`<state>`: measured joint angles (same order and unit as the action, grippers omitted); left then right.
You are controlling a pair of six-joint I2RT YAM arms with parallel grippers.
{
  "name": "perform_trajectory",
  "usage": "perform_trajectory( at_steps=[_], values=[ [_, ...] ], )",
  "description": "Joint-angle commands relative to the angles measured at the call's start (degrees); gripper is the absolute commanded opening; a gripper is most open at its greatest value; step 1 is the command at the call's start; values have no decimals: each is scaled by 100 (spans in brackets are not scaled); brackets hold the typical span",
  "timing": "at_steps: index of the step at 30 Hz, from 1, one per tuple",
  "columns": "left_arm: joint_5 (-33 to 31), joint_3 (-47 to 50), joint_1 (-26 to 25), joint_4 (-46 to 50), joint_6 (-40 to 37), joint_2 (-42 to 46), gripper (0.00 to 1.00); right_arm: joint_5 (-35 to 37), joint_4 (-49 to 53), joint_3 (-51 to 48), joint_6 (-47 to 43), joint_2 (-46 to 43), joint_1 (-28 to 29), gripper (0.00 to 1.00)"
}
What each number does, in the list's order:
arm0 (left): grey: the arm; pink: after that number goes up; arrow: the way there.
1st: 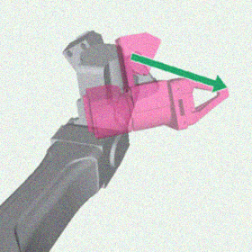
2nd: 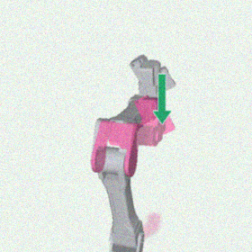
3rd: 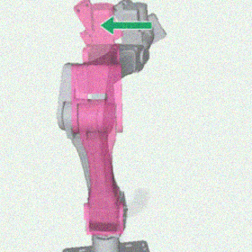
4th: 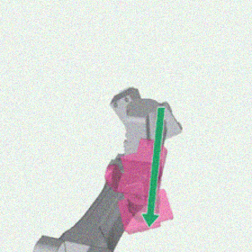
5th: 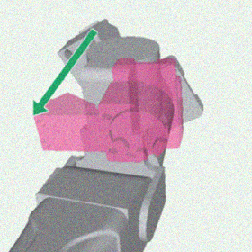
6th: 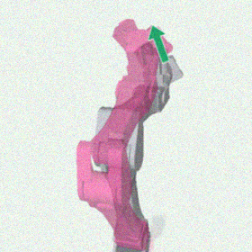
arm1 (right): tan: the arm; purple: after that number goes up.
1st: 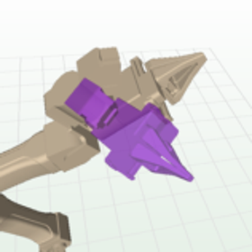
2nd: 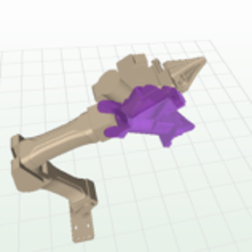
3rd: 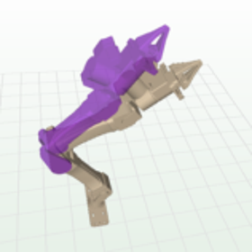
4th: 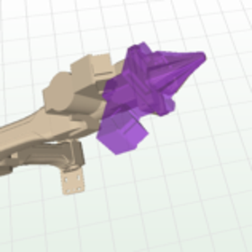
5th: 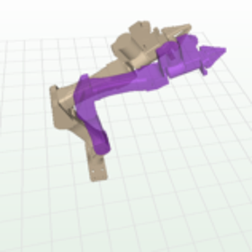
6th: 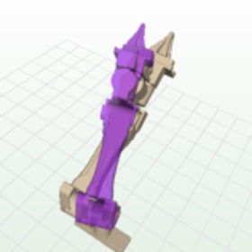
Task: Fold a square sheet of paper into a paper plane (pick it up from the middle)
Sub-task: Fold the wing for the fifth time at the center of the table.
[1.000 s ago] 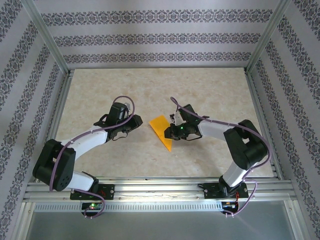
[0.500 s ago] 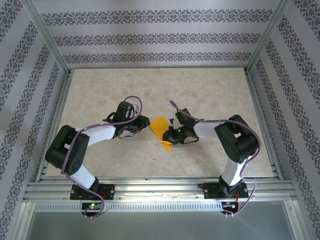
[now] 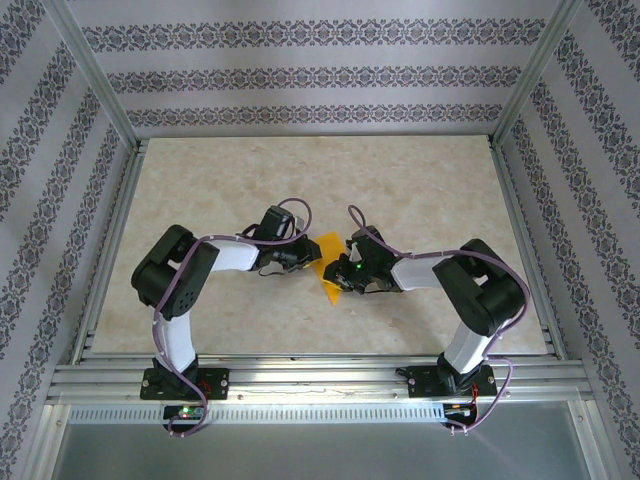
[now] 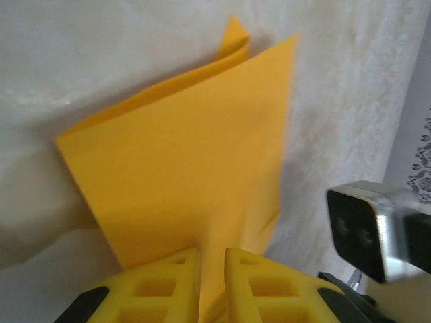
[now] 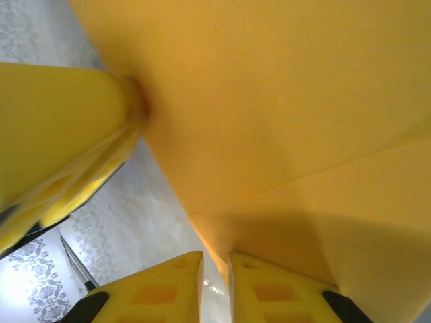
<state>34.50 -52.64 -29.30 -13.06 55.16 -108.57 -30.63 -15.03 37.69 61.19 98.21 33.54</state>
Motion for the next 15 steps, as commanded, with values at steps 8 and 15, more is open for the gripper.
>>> perform_trajectory(
  at_steps=[8, 15],
  values=[
    [123, 120, -24, -159, -101, -335, 12, 489, 1269, 178, -850, -991, -99, 24],
    [199, 121, -23, -265, -185, -289, 11, 1836, 3003, 535, -1423, -1807, -345, 30]
  ],
)
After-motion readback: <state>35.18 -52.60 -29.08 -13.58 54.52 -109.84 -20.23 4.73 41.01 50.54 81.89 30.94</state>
